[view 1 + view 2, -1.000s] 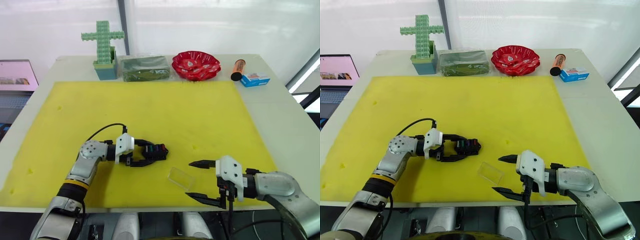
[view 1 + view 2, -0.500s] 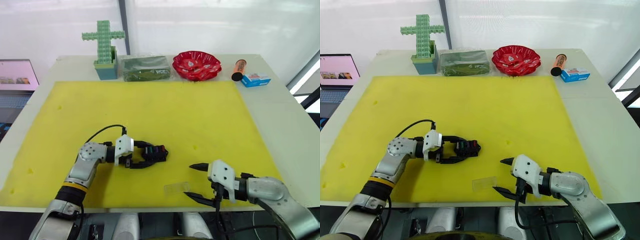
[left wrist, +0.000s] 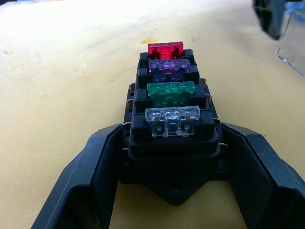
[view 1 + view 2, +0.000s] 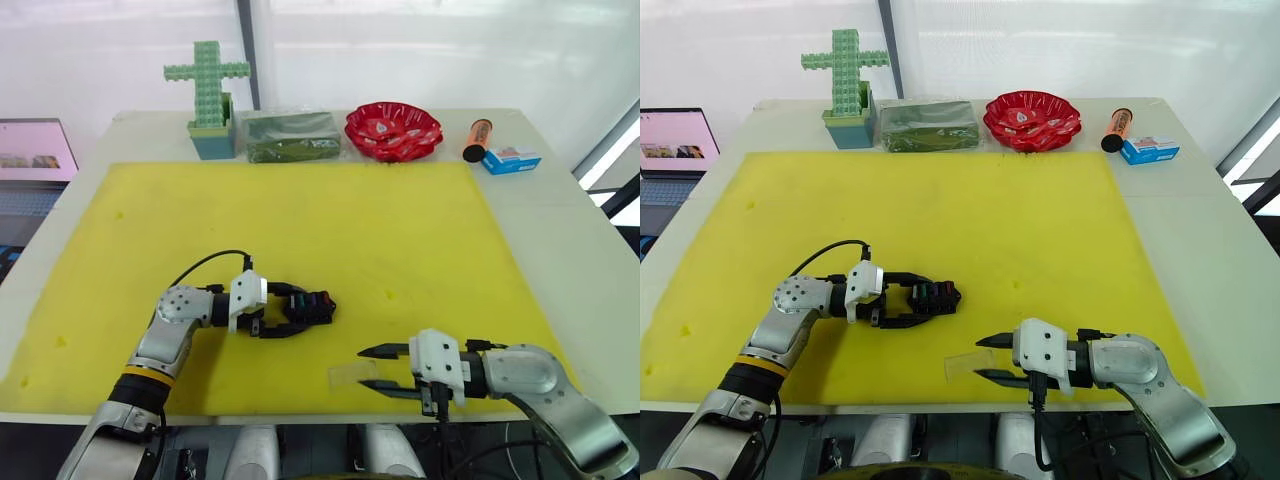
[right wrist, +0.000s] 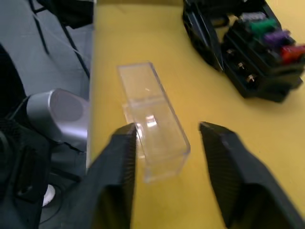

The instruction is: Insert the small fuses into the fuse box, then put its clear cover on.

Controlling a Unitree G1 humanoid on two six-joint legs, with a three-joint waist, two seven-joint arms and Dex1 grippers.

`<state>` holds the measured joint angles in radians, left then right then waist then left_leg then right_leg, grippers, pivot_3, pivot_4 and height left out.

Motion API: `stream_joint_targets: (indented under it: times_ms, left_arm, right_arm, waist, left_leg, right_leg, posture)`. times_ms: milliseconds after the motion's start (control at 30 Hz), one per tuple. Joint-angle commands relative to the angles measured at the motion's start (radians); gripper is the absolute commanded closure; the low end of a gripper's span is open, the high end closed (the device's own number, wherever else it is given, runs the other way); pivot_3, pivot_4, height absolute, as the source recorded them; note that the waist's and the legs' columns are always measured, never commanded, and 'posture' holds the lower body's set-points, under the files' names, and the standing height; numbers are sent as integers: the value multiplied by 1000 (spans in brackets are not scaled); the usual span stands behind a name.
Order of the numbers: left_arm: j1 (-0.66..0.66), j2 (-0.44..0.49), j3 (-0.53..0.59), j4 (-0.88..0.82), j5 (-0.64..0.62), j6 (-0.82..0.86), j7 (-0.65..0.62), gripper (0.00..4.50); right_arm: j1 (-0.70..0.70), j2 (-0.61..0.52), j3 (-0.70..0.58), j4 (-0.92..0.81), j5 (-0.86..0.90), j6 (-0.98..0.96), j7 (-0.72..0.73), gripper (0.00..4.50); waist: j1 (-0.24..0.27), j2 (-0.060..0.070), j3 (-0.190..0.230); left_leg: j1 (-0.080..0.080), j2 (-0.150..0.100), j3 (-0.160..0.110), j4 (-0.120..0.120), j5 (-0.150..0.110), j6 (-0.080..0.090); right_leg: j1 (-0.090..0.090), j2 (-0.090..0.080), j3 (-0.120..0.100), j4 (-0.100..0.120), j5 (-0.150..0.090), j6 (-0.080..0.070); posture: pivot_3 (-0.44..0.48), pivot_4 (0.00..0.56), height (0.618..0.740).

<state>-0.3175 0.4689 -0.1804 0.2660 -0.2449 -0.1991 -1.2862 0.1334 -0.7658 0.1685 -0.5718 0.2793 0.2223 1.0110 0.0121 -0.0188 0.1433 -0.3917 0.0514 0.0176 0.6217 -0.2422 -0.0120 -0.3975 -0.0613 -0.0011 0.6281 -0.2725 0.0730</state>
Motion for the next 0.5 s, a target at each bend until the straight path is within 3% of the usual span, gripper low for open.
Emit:
stream_joint_targets:
  times_ms: [33,267,500]
  left_arm:
    - [20,12,-3,-8,2,10,-1,1681]
    - [29,18,-3,-11,1,10,3,1681]
    - [12,17,0,9,0,8,1,1681]
  right_arm:
    - [-23,20,-16,-14,29,19,-25,3674]
    - [-23,21,-71,-30,75,54,-47,3668]
    - [-110,47,-177,78,-15,-92,-134,3668]
  waist:
    - [0,0,0]
    - [0,0,0]
    - [0,0,0]
  left_leg:
    - [0,0,0,0,0,0]
    - [0,0,0,0,0,0]
    - [0,0,0,0,0,0]
  right_leg:
    - [0,0,0,0,0,0]
    - [0,0,0,0,0,0]
    - [0,0,0,0,0,0]
  posture:
    - [0,150,740]
    - [0,150,740]
    - [0,150,740]
